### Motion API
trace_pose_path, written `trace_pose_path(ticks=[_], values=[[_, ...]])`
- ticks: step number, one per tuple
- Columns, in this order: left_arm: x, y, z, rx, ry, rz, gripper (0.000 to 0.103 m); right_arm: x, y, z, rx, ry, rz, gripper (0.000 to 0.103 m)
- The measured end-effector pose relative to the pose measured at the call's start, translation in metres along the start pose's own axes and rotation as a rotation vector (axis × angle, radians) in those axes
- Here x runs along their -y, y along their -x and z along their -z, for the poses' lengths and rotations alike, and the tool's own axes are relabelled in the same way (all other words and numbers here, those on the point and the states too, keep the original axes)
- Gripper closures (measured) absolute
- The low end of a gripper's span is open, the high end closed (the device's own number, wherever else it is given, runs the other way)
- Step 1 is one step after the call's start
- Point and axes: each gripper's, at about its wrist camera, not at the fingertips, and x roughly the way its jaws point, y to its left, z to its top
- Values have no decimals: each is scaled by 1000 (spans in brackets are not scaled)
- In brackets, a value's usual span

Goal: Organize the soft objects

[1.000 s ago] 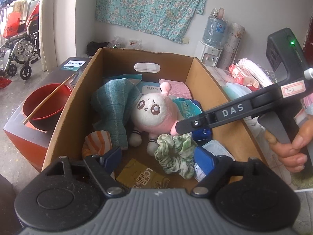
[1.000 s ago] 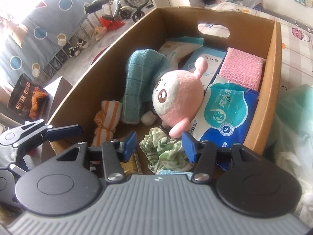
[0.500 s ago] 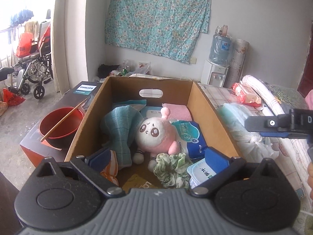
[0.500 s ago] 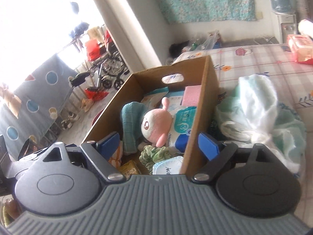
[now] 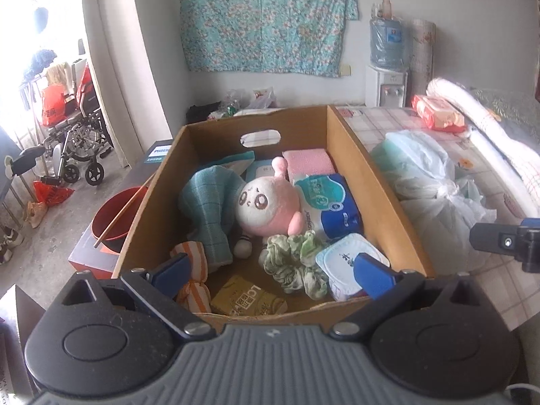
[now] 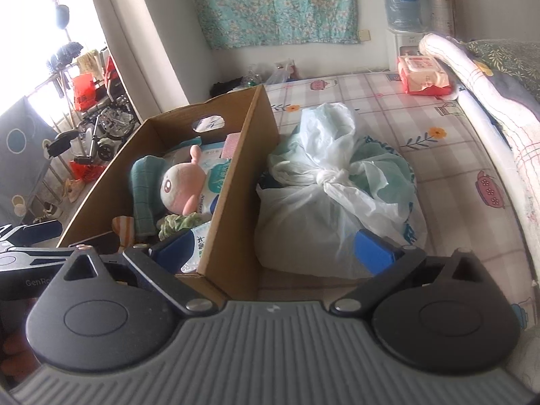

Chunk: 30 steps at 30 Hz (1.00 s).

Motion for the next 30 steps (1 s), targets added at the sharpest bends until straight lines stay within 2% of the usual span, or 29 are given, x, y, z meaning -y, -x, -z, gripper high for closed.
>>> trace_pose_path(ticks=[6, 11, 16, 30], values=[[3, -4, 5, -78, 32, 16, 0, 0, 4, 5, -5, 0, 50, 1], [3, 0, 9, -108, 57, 14, 0, 0, 3, 5, -24, -33, 47, 1], [2, -1, 10, -159, 82, 15, 0, -8, -2, 7, -53, -10, 21, 1], [-5, -5, 14, -192, 125, -3, 0, -33, -23, 13, -153, 83, -16, 1]])
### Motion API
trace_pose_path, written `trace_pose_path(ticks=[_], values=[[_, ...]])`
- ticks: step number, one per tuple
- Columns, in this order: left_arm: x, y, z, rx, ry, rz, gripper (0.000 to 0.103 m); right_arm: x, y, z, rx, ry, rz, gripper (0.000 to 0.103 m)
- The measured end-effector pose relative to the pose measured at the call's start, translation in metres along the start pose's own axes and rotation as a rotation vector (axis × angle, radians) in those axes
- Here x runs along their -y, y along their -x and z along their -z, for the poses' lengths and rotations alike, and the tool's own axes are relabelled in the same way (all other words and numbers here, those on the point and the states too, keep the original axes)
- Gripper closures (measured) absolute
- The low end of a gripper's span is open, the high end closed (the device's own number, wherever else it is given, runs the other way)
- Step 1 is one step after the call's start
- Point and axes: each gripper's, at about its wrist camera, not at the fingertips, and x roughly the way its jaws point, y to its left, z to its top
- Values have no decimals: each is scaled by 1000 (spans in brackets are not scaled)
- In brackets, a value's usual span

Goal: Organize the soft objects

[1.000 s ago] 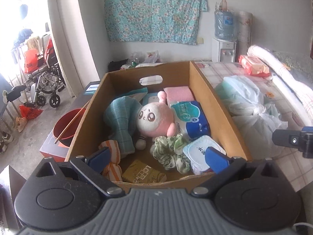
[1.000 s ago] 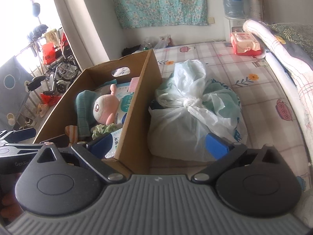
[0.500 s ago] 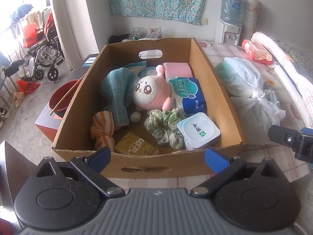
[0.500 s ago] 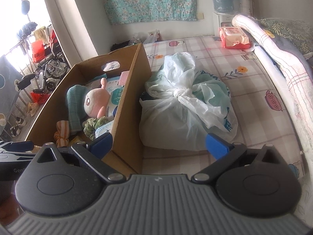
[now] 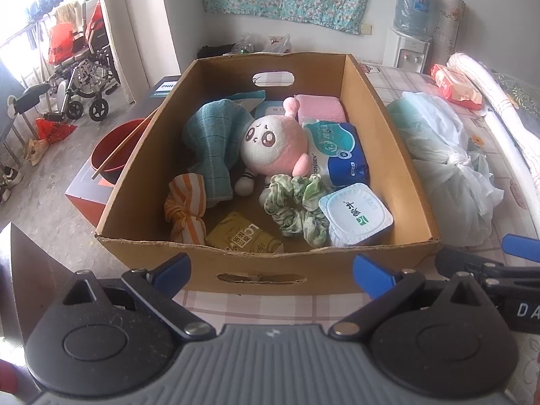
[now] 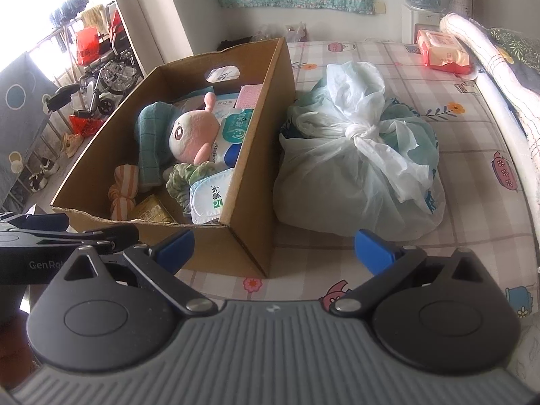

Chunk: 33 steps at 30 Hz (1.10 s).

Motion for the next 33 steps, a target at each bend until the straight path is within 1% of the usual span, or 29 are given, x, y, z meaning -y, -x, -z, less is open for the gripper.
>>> trace_pose_path(ticks=[9, 33], values=[[-3, -4, 0, -7, 9, 0, 0, -1, -9, -2, -25, 3, 21, 1], [-7, -18, 3, -55, 18, -15, 1, -4, -27, -1, -84, 1, 25, 1]])
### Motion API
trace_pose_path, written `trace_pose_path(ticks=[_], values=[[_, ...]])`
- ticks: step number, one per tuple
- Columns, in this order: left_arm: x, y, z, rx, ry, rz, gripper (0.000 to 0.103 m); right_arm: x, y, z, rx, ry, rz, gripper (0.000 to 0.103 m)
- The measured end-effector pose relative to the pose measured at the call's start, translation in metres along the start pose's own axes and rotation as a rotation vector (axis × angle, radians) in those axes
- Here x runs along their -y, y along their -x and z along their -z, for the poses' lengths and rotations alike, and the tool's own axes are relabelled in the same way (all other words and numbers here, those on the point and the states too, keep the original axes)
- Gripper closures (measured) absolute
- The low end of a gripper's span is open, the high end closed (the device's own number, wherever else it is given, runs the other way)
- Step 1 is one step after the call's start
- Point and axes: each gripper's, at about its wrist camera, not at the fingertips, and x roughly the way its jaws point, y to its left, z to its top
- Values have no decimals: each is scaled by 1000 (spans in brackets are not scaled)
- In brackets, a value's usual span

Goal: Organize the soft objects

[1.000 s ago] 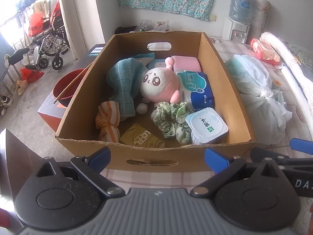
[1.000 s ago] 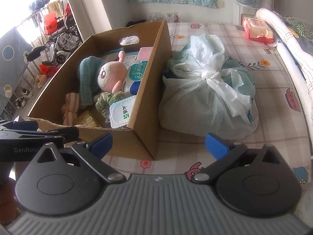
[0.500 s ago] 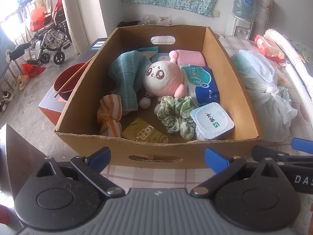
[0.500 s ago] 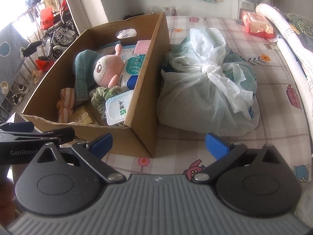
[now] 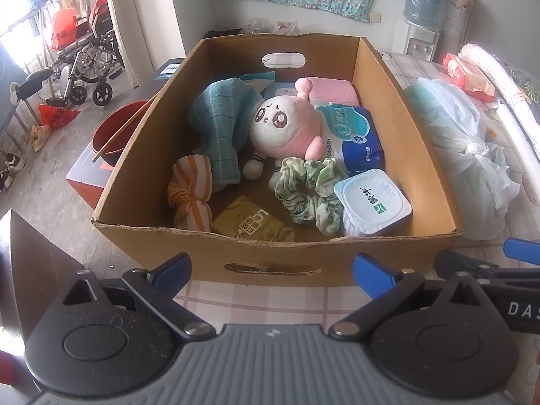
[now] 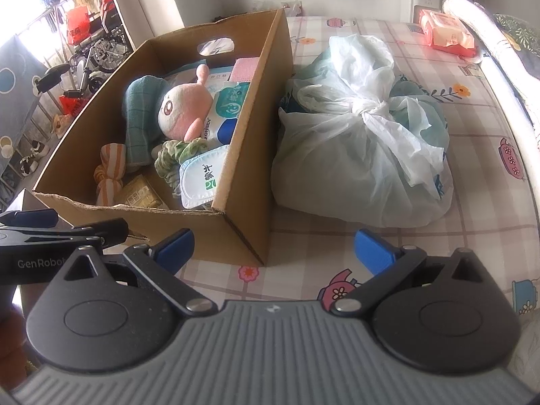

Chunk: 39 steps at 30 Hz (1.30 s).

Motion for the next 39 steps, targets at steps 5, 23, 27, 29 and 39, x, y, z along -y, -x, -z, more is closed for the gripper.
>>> trace_pose_path(ticks=[5, 23, 27, 29, 39], values=[[-2, -1, 0, -3, 3, 1, 1, -1, -2, -1, -6, 2, 1, 1], [-7, -4, 2, -17, 17, 7, 1, -5, -5, -1, -19, 4, 1, 1], [-8, -4, 2, -17, 16, 6, 1, -5, -5, -1, -19, 3, 1, 1], [-8, -4, 2, -17, 16, 6, 1, -5, -5, -1, -20, 3, 1, 1], [-8, -4, 1, -17, 17, 6, 1, -6, -6, -2, -20, 3, 0, 1]])
